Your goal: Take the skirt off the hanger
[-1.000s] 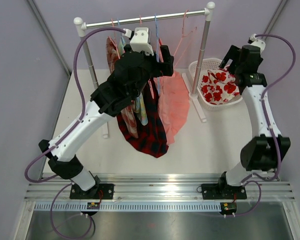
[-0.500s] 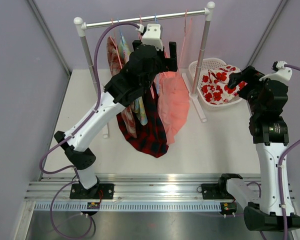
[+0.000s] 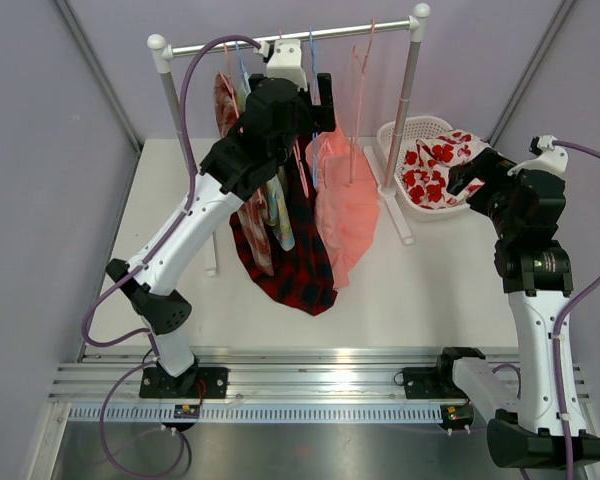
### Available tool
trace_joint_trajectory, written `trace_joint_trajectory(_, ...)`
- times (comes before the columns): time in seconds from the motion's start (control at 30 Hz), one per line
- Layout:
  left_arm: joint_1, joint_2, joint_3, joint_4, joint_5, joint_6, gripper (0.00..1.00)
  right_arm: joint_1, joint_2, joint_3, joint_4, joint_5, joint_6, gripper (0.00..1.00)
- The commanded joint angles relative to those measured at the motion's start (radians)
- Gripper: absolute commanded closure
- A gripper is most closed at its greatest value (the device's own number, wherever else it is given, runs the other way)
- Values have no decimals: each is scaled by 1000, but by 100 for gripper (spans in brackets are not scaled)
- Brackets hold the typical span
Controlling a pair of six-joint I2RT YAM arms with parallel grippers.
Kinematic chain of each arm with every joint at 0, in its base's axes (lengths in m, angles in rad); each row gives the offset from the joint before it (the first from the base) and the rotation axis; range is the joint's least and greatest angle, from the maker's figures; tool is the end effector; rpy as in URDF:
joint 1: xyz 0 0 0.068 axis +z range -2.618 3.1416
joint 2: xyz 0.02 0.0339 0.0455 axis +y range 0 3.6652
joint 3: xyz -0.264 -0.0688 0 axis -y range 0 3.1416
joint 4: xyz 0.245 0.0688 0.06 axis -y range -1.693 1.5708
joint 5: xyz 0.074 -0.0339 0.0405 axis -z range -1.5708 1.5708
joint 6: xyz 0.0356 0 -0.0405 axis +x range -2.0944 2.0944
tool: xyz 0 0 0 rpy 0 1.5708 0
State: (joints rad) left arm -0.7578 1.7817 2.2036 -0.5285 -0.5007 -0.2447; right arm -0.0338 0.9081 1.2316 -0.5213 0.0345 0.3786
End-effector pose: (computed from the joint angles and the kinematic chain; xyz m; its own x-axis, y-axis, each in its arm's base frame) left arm 0.2869 -0.2480 0.5155 -0.1371 -0.1629 -0.9771 0.2299 0.9542 -0.1913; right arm 0.1781 -0.0073 0.4349 -0.1575 0.3749 -0.9136 0.1354 0.9246 0.3561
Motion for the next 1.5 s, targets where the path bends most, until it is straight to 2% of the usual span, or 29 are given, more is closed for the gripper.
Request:
trace_joint_trajectory(0.0,-2,-4,-5,47,47,-11,9,-2,-5,-3,21,-24,-1,1)
trace_joint_trajectory(0.13,-3,-21,-28,74,62,-16,12,-2,-6,-7,24,-19,-6,1)
trace_joint_trajectory(0.4,-2,41,15,41,39,-11,15,-2,-17,-4,20,-19,-10,1)
trace_joint_trajectory(0.47,-2,48,15,42,34,-11,21,0,-20,-6,18,-18,-12,1)
trace_joint_trajectory(0.6,0,70,22,45,34,-11,25,-2,-25,-17,20,-18,-10,1)
trace_joint_trajectory(0.67,2,82,34,38,33,-10,35,-2,-28,-23,24,-18,-10,1)
trace_joint_trajectory(0.7,2,87,38,38,31,-11,45,-2,-26,-23,26,-18,-12,1)
trace_joint_trajectory(0.8,3,91,41,39,25,-13,59,-2,-29,-29,26,-18,-12,1)
trace_joint_trajectory(0.83,3,91,42,38,21,-13,77,0,-29,-29,27,-19,-10,1)
trace_joint_trajectory(0.93,3,84,53,38,19,-13,100,-2,-31,-27,41,-30,-17,1)
trace_joint_trajectory(1.03,3,84,102,3,31,-10,100,-2,-46,-34,134,-297,-59,1)
trace_joint_trajectory(1.07,5,88,123,-13,36,-10,100,0,-55,-34,168,-464,-53,1)
trace_joint_trajectory(1.17,-1,85,197,-51,44,-21,100,0,-40,8,276,-681,2,1)
trace_joint_trajectory(1.23,-9,58,194,-39,44,-21,100,6,-15,80,297,-763,26,1)
trace_joint_trajectory(1.33,-20,33,192,-24,42,-28,100,69,31,172,293,-779,42,0)
trace_joint_trajectory(1.37,-21,32,191,-22,42,-30,100,101,52,193,282,-742,25,1)
trace_joint_trajectory(1.4,-24,30,192,-21,41,-34,100,183,66,247,265,-708,8,0)
trace_joint_trajectory(1.47,-29,25,191,-16,40,-51,100,308,125,314,166,-569,-68,1)
